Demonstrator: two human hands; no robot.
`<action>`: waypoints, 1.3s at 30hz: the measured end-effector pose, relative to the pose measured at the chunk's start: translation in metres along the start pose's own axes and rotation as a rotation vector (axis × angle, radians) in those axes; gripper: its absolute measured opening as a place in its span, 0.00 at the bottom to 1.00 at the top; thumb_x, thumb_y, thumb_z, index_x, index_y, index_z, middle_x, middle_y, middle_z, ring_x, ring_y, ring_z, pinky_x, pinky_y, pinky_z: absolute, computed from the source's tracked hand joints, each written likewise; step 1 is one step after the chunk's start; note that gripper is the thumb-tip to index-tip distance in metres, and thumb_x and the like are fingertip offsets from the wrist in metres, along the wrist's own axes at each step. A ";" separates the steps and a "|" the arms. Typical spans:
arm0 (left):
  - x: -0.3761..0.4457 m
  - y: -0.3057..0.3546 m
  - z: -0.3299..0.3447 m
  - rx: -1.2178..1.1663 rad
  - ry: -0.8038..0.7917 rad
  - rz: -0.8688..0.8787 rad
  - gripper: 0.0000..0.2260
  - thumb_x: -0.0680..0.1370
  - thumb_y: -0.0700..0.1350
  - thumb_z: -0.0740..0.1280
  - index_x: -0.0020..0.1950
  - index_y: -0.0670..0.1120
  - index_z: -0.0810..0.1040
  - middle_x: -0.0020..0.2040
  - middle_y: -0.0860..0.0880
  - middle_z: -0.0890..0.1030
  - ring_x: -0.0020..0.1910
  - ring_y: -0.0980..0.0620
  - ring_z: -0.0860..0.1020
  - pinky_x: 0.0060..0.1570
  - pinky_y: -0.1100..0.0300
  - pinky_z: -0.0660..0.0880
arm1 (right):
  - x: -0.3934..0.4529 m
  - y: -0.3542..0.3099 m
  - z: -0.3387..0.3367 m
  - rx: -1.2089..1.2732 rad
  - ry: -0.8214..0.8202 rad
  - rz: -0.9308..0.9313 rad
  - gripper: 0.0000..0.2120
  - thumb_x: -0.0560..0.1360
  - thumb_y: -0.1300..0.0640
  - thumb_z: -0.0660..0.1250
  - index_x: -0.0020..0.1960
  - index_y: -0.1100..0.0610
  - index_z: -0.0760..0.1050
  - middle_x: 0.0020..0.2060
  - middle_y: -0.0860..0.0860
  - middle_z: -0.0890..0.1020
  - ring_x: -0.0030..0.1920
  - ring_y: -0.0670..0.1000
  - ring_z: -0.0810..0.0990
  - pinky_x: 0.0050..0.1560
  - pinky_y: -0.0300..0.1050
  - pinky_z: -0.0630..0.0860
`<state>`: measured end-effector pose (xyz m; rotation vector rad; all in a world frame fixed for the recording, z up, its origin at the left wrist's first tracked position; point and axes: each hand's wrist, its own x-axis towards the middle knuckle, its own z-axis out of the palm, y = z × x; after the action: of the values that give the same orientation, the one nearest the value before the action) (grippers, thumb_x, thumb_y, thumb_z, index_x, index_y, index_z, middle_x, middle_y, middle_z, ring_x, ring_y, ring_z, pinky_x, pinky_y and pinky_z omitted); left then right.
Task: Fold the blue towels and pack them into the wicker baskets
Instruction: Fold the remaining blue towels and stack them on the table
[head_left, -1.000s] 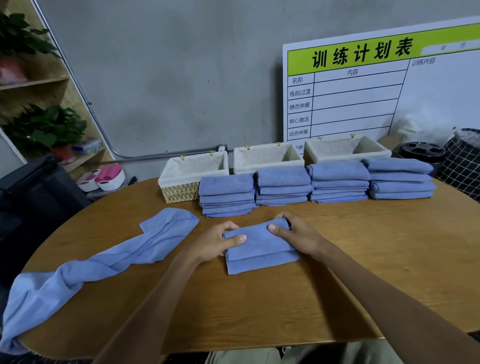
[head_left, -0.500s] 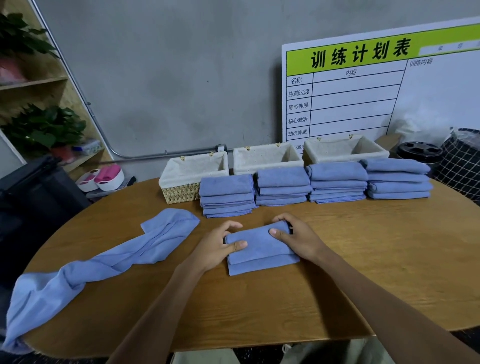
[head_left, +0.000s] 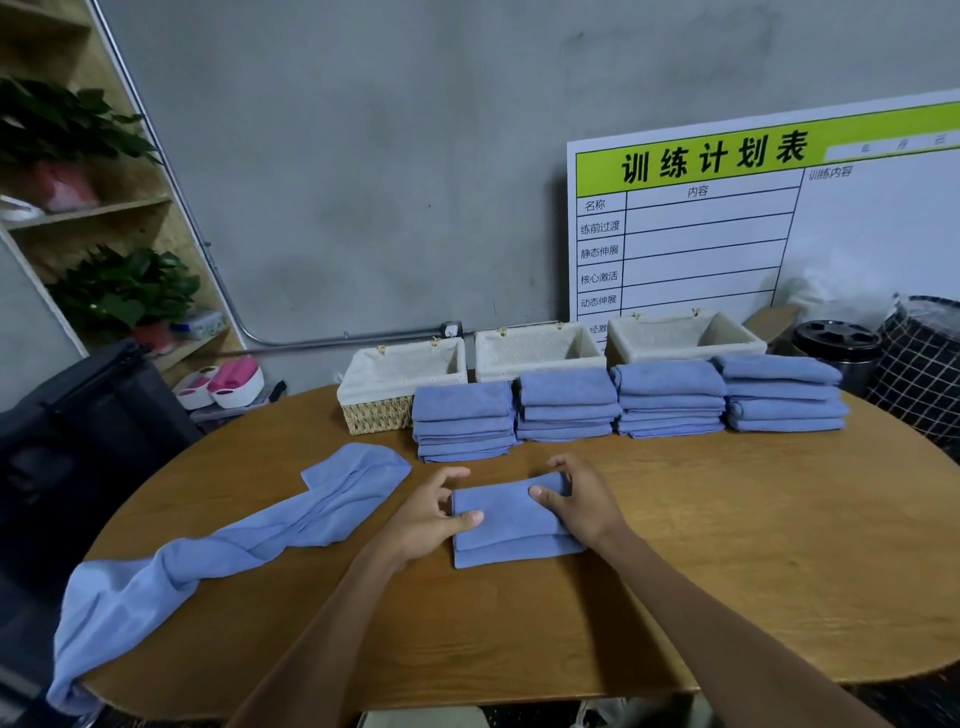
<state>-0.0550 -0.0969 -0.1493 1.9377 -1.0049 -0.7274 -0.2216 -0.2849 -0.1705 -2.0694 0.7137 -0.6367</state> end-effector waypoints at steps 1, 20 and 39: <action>0.002 -0.003 -0.003 0.026 0.011 0.011 0.31 0.64 0.66 0.76 0.66 0.68 0.71 0.65 0.53 0.76 0.64 0.53 0.76 0.64 0.50 0.76 | 0.001 -0.002 0.002 0.003 -0.007 0.005 0.22 0.74 0.50 0.74 0.64 0.56 0.73 0.57 0.49 0.76 0.58 0.48 0.74 0.56 0.41 0.71; 0.003 -0.103 -0.089 0.583 0.551 0.102 0.18 0.77 0.60 0.59 0.57 0.56 0.84 0.55 0.57 0.82 0.55 0.51 0.79 0.55 0.52 0.75 | 0.056 -0.029 0.041 0.305 -0.177 0.112 0.23 0.72 0.53 0.77 0.64 0.47 0.73 0.57 0.47 0.76 0.54 0.44 0.77 0.45 0.34 0.76; -0.024 -0.029 -0.020 0.386 0.067 0.216 0.05 0.77 0.56 0.71 0.51 0.63 0.85 0.52 0.62 0.82 0.53 0.63 0.79 0.54 0.58 0.76 | 0.052 -0.066 -0.037 0.597 -0.080 0.147 0.25 0.65 0.48 0.79 0.60 0.44 0.77 0.57 0.62 0.80 0.56 0.59 0.82 0.56 0.61 0.81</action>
<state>-0.0411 -0.0589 -0.1618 2.1140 -1.3652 -0.3620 -0.1921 -0.3079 -0.0865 -1.4697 0.5403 -0.5915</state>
